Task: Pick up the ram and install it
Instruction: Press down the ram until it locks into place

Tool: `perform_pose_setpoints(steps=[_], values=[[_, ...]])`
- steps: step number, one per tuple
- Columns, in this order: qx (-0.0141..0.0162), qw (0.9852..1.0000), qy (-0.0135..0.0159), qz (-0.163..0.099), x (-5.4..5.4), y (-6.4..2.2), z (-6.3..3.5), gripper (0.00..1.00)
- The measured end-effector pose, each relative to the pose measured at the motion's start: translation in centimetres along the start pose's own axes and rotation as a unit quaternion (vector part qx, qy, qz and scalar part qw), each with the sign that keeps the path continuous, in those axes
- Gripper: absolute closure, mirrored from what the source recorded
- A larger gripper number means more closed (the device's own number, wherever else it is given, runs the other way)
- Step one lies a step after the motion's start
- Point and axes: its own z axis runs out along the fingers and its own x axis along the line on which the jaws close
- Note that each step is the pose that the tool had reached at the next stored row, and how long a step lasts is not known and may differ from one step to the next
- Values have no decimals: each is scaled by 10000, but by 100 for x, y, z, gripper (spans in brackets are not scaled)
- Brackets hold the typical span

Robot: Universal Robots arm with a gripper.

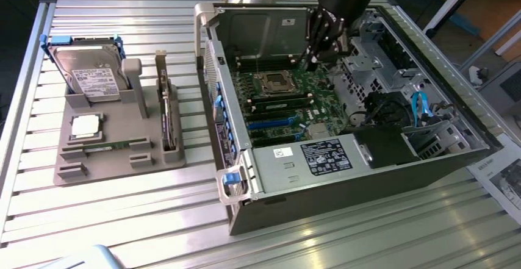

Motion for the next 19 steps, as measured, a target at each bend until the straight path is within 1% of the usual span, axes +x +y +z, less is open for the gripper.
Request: perform_pose_setpoints(steps=[4,8,13,15,19], values=[[0,10000,1,0,3,6,-63,90],[0,10000,1,0,5,9,-105,90],[0,10000,1,0,5,10,-113,90],[-1,10000,3,0,6,11,-130,90],[0,10000,1,0,11,21,-242,90]])
